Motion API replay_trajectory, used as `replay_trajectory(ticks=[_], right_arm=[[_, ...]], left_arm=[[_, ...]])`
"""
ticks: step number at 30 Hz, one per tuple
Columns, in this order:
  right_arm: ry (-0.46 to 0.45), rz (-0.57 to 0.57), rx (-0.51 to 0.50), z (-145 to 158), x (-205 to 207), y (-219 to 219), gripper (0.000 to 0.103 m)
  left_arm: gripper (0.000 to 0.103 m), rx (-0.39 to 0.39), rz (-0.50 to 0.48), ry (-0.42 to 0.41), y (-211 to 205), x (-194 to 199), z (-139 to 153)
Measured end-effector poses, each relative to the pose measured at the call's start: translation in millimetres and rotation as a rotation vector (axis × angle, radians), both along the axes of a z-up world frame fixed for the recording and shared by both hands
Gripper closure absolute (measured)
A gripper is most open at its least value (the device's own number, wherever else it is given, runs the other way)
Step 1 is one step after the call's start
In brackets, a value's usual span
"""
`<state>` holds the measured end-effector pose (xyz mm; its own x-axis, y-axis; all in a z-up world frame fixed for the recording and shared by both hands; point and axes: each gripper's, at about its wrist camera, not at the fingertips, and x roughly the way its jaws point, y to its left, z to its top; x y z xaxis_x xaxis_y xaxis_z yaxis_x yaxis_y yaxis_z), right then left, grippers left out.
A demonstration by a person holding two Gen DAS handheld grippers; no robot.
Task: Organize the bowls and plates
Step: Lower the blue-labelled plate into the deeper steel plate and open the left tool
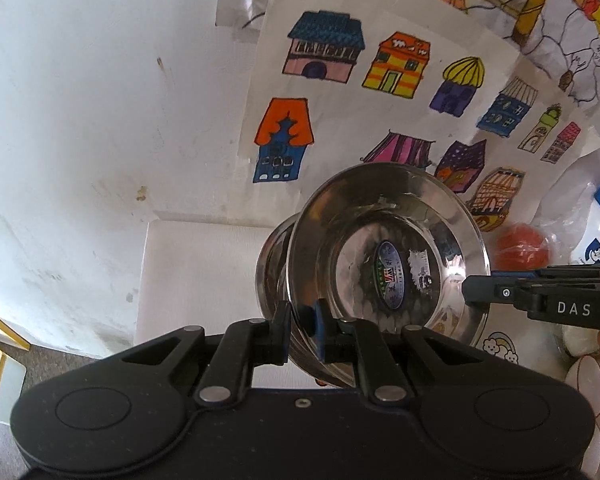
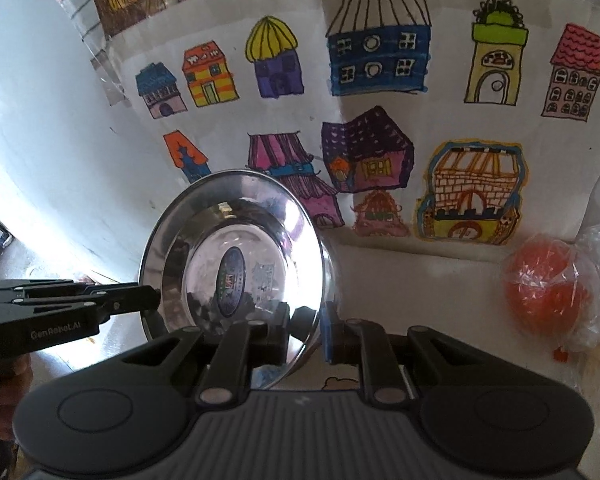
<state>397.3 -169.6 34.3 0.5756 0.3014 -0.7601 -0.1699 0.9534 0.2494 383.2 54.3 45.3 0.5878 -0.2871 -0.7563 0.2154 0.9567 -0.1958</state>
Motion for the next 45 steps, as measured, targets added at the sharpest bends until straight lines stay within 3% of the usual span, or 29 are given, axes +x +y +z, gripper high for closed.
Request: replay_trajectory(ticks=[23, 45], right_arm=[[0.043, 0.016, -0.031, -15, 16, 10, 0.083], [0.016, 0.044, -0.082, -26, 23, 23, 0.079]], left_arm=[[0.090, 0.014, 0.023, 0.052, -5, 14, -10], [0.091, 0.036, 0.006, 0.015, -15, 16, -14]])
